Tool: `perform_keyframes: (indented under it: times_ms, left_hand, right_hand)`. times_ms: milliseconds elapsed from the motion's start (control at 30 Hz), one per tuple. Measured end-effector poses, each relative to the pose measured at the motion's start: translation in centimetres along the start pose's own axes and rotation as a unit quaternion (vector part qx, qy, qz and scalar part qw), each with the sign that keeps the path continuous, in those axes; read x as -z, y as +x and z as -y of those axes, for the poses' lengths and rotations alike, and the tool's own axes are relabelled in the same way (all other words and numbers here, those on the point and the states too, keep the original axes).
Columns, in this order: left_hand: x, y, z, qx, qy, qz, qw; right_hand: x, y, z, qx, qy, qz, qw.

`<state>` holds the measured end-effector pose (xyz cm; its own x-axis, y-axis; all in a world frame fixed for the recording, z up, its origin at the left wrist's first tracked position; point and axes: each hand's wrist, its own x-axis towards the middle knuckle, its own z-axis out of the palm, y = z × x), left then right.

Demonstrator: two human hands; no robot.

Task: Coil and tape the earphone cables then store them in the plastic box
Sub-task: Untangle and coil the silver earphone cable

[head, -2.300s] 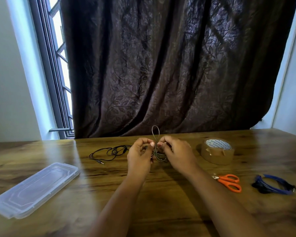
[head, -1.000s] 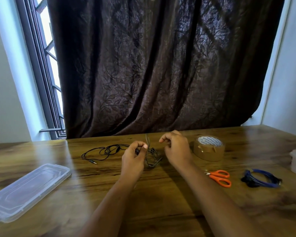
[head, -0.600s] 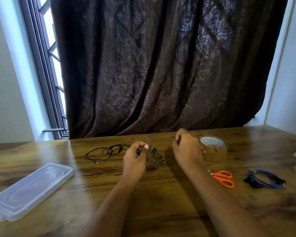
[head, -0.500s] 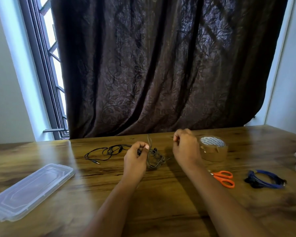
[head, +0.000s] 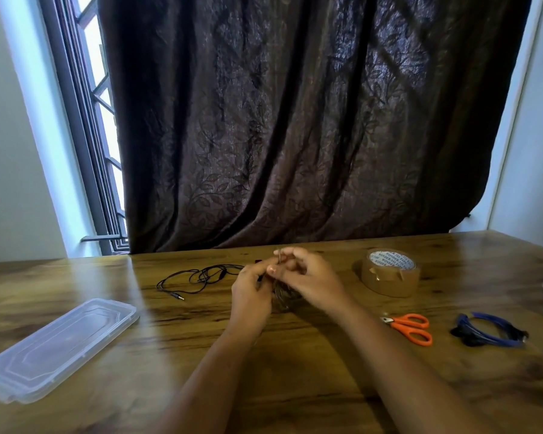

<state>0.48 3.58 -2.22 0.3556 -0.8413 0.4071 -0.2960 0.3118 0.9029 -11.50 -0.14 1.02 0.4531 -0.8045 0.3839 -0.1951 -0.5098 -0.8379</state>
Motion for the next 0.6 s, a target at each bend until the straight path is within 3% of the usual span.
perform_keyframes:
  times_ms: [133,267,467,600]
  left_hand:
    - [-0.1,-0.1,-0.2,-0.034,0.034,-0.015,0.999]
    - [0.2,-0.1,-0.8,-0.058,0.052,-0.057,0.995]
    - [1.0,0.0,-0.8,-0.038,0.074,-0.125,0.989]
    - [1.1,0.0,-0.9,-0.03,0.106,-0.159,0.981]
  right_hand:
    - [-0.1,0.3,-0.5,0.015,-0.019,-0.028,0.999]
    - [0.7,0.4,-0.4,0.005,0.077,-0.119,0.99]
    - [3.0,0.8,-0.3,-0.043,0.212,-0.336,0.917]
    - [2.6,1.0,-0.7,-0.076,0.213,-0.338,0.913]
